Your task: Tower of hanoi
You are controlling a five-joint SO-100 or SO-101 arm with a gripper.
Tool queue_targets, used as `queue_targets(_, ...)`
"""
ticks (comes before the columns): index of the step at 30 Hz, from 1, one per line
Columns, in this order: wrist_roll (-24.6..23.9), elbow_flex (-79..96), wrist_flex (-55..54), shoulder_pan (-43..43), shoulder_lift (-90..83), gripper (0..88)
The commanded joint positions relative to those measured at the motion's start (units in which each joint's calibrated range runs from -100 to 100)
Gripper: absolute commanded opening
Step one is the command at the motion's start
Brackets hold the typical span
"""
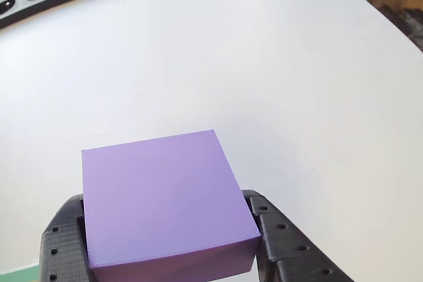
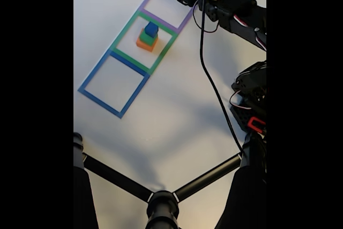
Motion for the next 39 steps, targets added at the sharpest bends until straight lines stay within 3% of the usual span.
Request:
queue_targets(1,0.0,-15.88,23.31,-3.34,-9.62,11.2)
queue_targets(7,0.0,-37.6,50.75,-9.44,-12.19,11.2)
queue_targets(18,0.0,-50.14,73.17,-22.86,-18.92,11.2)
queue_targets(32,0.0,-46.78,79.8,-40.25,-23.48,11.2)
queue_targets(39,0.0,-27.79,66.85,-43.45,-25.73,11.1)
